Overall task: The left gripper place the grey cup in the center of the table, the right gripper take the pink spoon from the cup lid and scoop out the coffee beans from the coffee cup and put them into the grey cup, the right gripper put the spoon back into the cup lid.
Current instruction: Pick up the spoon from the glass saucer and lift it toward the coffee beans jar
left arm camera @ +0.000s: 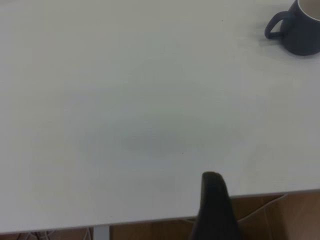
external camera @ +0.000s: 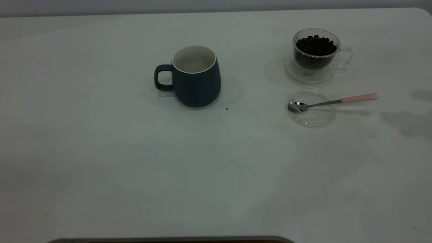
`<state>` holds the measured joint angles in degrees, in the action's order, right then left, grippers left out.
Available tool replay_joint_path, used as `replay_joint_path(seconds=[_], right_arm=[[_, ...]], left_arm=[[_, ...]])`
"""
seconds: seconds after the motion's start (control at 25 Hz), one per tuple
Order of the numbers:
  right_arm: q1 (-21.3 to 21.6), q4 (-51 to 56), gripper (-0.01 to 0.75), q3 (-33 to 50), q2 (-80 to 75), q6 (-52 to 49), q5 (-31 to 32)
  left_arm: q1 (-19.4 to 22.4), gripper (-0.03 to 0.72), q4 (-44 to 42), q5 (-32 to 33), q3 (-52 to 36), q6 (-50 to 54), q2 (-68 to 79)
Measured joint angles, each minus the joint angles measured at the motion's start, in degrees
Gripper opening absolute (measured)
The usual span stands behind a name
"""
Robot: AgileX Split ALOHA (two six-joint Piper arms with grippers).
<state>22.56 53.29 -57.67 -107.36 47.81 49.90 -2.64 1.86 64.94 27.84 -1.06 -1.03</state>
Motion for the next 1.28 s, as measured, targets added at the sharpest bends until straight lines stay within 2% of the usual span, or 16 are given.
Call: replay_joint_path(seconds=[0.44, 0.92, 1.28], right_arm=[[-0.3, 8.5, 0.697, -0.7, -16.8, 11.9, -1.4], [-0.6, 8.4, 0.691, -11.1, -31.9, 17.7, 0.4], [-4.2, 8.4, 0.678, -17.2, -36.3, 18.8, 1.7]], left_arm=[[0.0, 0.586, 0.0, 0.0, 0.0, 0.0, 0.0], [0.0, 0.586, 0.0, 0.0, 0.0, 0.0, 0.0], [0.0, 0.586, 0.0, 0.0, 0.0, 0.0, 0.0]])
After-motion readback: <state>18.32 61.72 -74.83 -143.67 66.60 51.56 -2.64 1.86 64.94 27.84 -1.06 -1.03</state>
